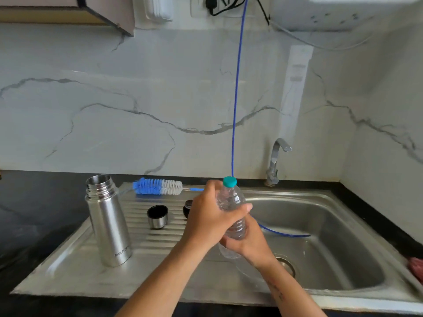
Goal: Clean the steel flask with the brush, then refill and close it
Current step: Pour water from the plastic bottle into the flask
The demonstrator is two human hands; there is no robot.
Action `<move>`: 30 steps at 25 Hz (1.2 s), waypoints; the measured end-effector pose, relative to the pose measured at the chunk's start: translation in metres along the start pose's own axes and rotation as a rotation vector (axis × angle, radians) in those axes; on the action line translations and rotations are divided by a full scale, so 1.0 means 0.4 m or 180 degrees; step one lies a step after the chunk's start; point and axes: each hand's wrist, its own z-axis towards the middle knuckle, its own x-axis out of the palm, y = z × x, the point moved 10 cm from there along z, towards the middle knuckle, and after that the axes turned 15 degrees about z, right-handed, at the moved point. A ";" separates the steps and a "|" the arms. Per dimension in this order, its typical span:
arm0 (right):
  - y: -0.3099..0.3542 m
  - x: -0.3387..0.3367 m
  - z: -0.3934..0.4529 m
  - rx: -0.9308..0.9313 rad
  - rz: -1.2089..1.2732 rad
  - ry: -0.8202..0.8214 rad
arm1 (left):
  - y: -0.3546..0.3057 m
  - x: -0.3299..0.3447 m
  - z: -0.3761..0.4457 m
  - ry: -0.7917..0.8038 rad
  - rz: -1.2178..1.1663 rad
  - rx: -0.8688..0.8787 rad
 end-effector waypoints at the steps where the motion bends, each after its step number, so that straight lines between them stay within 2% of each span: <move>1: -0.008 -0.025 0.001 -0.0020 -0.0051 -0.0113 | -0.020 0.006 0.016 0.0002 -0.0076 0.0121; 6: -0.030 -0.070 0.016 -0.0055 -0.0035 -0.0234 | -0.077 0.020 0.097 0.0338 -0.0275 0.0567; 9: -0.021 -0.095 0.019 -0.0143 0.0097 -0.0395 | -0.075 0.039 0.116 0.0663 -0.0368 0.0620; 11: -0.016 -0.106 0.018 -0.0206 0.0047 -0.0498 | -0.074 0.043 0.124 0.0696 -0.0391 0.0578; 18: -0.015 -0.126 0.010 -0.0293 -0.0387 -0.0784 | -0.061 0.049 0.135 0.0459 -0.0246 0.0315; 23: -0.003 -0.129 0.003 -0.0410 -0.0712 -0.0954 | -0.052 0.014 0.128 0.0102 -0.0365 0.0105; 28: 0.000 -0.100 0.000 -0.0433 -0.0663 -0.0759 | -0.057 -0.034 0.125 -0.0522 0.0505 0.0233; 30: 0.000 -0.094 0.002 -0.0423 -0.0682 -0.0721 | -0.077 -0.036 0.122 -0.0488 0.0418 0.0423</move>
